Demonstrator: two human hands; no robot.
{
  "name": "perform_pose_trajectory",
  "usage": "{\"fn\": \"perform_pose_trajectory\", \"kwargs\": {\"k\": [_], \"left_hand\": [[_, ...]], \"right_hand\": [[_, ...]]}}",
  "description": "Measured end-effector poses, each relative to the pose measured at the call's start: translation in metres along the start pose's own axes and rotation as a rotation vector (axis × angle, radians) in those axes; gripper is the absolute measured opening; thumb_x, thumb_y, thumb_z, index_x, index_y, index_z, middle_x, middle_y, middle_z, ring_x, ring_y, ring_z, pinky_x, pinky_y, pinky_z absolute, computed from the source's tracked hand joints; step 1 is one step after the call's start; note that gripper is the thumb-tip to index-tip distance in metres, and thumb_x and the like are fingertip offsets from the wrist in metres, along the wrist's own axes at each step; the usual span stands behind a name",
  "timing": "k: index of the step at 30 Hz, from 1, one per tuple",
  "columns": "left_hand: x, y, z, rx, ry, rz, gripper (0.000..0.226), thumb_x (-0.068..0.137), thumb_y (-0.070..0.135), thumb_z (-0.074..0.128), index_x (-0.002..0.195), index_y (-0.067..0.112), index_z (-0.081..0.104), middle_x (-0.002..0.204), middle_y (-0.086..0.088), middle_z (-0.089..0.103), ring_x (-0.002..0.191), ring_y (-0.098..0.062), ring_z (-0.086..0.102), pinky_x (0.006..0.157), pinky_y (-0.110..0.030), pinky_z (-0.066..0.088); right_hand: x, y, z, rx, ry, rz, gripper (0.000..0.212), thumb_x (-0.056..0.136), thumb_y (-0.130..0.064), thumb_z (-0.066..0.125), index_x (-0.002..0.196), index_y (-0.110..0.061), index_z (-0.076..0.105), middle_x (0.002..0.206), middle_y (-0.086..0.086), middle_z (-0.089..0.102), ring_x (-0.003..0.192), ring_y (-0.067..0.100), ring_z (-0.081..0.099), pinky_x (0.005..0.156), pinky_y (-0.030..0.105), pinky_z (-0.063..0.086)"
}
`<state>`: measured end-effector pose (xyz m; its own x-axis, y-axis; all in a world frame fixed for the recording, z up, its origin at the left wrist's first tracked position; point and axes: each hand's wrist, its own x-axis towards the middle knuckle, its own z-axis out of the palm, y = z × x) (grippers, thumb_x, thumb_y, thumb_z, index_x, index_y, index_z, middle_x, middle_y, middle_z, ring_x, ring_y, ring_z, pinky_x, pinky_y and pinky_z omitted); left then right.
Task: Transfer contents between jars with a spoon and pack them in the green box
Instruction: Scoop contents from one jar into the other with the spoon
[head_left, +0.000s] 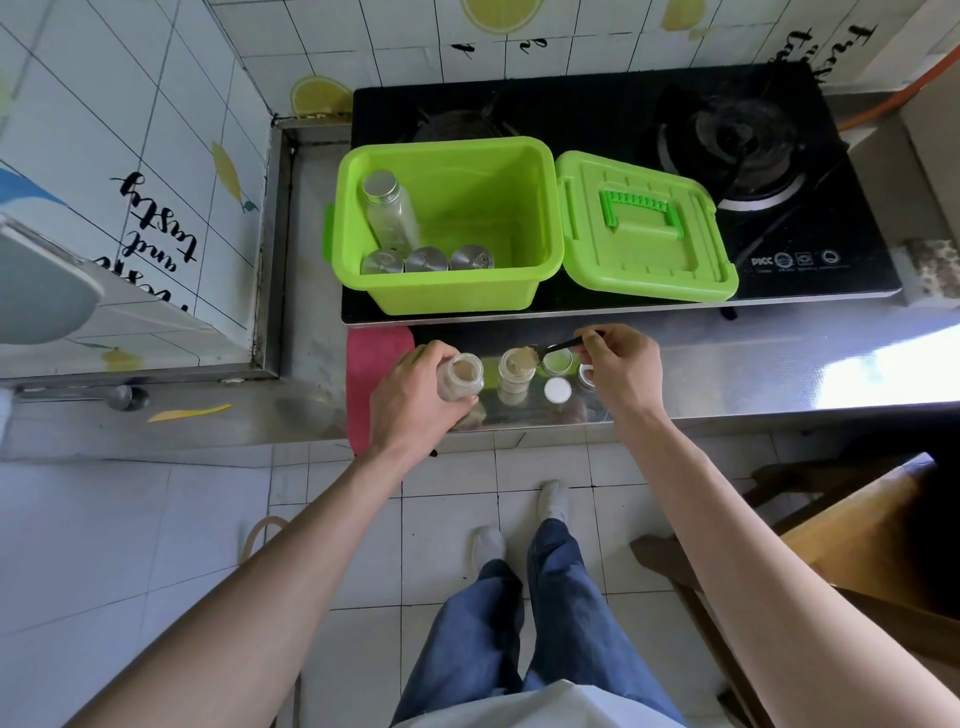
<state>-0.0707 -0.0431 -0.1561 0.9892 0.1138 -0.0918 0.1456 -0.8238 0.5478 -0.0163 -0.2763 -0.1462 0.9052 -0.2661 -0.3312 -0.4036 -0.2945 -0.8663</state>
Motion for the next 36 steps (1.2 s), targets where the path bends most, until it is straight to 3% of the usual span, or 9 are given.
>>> {"fn": "perform_pose_trajectory", "kwargs": {"k": [5,12,17,36], "left_hand": [[0.001,-0.003,-0.001,0.0,0.011,-0.002,0.045,0.074,0.04,0.09,0.109,0.032,0.061,0.103,0.019,0.065,0.094,-0.01,0.06,0.073,-0.035,0.053],[0.001,-0.005,0.001,0.008,0.022,-0.012,0.046,0.073,0.042,0.089,0.108,0.034,0.06,0.101,0.018,0.065,0.095,-0.009,0.06,0.073,-0.035,0.053],[0.0,-0.005,0.002,0.008,0.032,-0.015,0.046,0.074,0.042,0.089,0.108,0.034,0.061,0.102,0.017,0.065,0.093,-0.009,0.061,0.071,-0.034,0.053],[-0.001,-0.004,-0.001,0.014,0.027,-0.01,0.048,0.073,0.043,0.089,0.11,0.034,0.06,0.104,0.017,0.066,0.096,-0.01,0.062,0.074,-0.036,0.054]], "right_hand": [[-0.004,-0.006,0.009,-0.203,-0.021,-0.146,0.015,0.096,-0.022,0.062,0.097,-0.018,0.076,0.086,-0.002,0.077,0.084,0.019,0.072,0.072,0.03,0.053],[-0.014,-0.015,0.025,-0.564,-0.048,-0.502,0.015,0.097,-0.025,0.056,0.091,-0.024,0.07,0.09,-0.006,0.071,0.083,0.018,0.064,0.059,0.034,0.053],[-0.019,-0.017,0.026,-0.714,-0.116,-0.657,0.009,0.096,-0.025,0.061,0.097,-0.024,0.07,0.094,-0.006,0.069,0.09,0.019,0.062,0.06,0.037,0.055],[-0.027,-0.02,0.016,-0.644,-0.06,-0.654,0.011,0.096,-0.029,0.061,0.093,-0.027,0.071,0.093,-0.01,0.068,0.09,0.015,0.063,0.06,0.033,0.052]]}}
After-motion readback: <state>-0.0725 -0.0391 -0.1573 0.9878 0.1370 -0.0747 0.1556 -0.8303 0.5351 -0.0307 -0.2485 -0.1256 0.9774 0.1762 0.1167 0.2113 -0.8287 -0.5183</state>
